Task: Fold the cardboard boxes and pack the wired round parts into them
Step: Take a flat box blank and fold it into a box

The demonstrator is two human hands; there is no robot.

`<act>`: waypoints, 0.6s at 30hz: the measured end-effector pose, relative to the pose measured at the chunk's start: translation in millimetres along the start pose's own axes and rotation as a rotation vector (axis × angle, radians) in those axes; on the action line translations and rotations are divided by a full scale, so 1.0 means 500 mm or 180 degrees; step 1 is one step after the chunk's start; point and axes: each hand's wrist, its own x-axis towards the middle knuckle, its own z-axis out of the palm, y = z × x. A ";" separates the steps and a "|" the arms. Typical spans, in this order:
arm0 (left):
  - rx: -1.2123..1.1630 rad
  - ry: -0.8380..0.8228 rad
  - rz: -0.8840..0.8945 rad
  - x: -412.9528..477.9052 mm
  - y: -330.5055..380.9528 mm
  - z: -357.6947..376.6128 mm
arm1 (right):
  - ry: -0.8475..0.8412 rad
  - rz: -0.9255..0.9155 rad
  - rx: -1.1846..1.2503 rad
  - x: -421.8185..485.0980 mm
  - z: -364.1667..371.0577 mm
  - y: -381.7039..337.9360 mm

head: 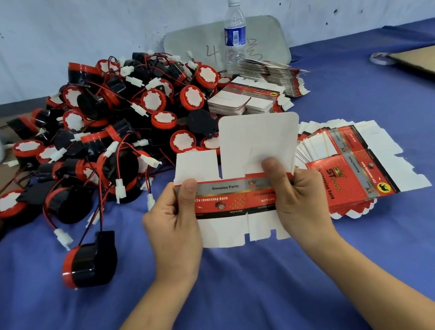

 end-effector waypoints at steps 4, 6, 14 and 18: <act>0.0140 -0.0131 -0.0096 0.004 -0.015 0.002 | 0.0083 -0.0057 -0.0086 0.004 0.001 0.003; 0.0205 -0.0431 -0.0161 -0.001 -0.011 0.006 | 0.0004 -0.0050 0.0167 0.004 0.006 0.004; -0.0522 -0.1999 -0.0199 -0.046 0.020 0.031 | -0.0700 0.0465 0.1300 0.000 0.012 0.006; -0.0747 -0.1476 -0.0118 -0.023 0.025 0.023 | -0.0505 0.0245 0.1469 0.013 0.004 0.000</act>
